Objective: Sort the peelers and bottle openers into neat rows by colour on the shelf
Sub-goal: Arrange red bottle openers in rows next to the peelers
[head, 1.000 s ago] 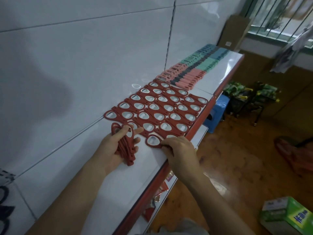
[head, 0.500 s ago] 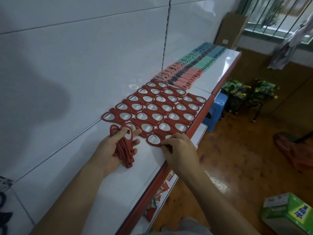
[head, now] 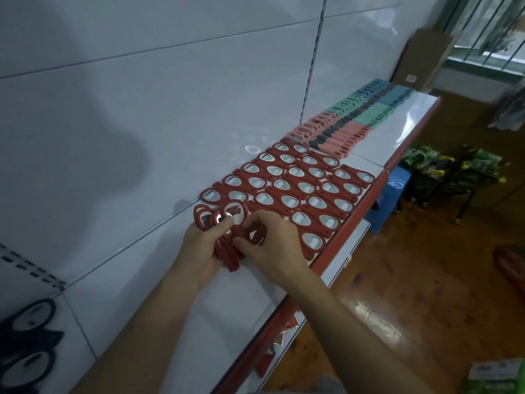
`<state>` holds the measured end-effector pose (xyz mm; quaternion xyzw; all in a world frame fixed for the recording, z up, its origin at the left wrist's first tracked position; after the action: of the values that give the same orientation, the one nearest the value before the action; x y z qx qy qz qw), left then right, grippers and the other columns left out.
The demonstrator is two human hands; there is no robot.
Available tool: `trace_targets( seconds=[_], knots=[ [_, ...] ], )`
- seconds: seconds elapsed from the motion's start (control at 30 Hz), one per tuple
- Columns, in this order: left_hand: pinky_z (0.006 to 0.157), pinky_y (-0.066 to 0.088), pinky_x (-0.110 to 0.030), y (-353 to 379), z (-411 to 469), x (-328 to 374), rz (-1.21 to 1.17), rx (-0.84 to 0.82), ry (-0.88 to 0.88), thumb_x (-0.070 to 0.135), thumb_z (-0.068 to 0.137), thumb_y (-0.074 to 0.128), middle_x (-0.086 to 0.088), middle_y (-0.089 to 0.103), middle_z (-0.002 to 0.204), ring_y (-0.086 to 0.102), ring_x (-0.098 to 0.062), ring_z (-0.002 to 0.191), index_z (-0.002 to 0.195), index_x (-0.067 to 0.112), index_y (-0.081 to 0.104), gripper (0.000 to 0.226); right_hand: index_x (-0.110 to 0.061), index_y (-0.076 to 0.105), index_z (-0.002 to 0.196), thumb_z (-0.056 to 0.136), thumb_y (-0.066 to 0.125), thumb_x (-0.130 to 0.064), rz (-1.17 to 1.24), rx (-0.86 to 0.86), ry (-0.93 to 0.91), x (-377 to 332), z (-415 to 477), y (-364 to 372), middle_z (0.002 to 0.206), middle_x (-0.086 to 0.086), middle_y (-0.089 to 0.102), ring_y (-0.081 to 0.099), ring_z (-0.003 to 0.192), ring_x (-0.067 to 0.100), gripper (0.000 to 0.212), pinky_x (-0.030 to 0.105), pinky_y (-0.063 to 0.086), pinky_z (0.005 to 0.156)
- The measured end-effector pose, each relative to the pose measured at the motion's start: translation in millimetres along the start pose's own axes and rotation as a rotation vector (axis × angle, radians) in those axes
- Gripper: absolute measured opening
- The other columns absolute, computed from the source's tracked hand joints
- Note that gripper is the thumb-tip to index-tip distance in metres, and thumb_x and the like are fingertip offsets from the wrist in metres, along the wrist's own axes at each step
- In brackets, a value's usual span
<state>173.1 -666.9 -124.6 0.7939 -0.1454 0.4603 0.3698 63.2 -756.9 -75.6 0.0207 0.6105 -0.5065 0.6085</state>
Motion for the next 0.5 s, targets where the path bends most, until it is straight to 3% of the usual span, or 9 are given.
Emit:
trace_targets(
  seconds=[0.17,0.3,0.5],
  knots=[
    [0.077,0.059,-0.053,-21.3,4.0,19.1,-0.059,0.086,0.042,0.011,0.096,0.064,-0.018,0.074,0.116,0.071,-0.037,0.107,0.121,0.005,0.069,0.027,-0.018,0.073,0.092,0.08,0.081,-0.019,0.035,0.02,-0.034,-12.6,20.6,12.7,0.084,-0.013,0.07,0.064,0.072,0.004,0.014,0.019,0.056,0.069],
    [0.083,0.059,-0.049,-47.6,5.4,31.5,-0.165,0.185,0.056,0.01,0.102,0.056,-0.016,0.074,0.117,0.073,-0.035,0.107,0.117,0.006,0.067,0.019,-0.019,0.076,0.097,0.085,0.079,-0.02,0.019,0.064,-0.016,-19.2,39.5,17.9,0.085,-0.013,0.072,0.067,0.073,0.002,0.012,0.009,0.052,0.07],
    [0.056,0.057,-0.027,-77.8,0.0,43.3,-0.21,0.226,0.085,0.016,0.104,0.054,-0.01,0.076,0.106,0.071,-0.017,0.07,0.124,0.009,0.061,0.022,-0.019,0.074,0.112,0.088,0.075,-0.015,-0.089,-0.007,-0.014,-13.7,51.4,41.0,0.099,-0.008,0.074,0.067,0.083,0.005,0.024,0.018,0.057,0.084]
  ],
)
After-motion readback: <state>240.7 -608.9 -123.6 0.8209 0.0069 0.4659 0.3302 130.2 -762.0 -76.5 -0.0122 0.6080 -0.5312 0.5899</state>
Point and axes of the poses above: each hand's wrist, its own z-axis towards the middle knuckle, its own y-axis out of the palm, x = y × z, the point moved 8 cm from there along z, towards the middle knuckle
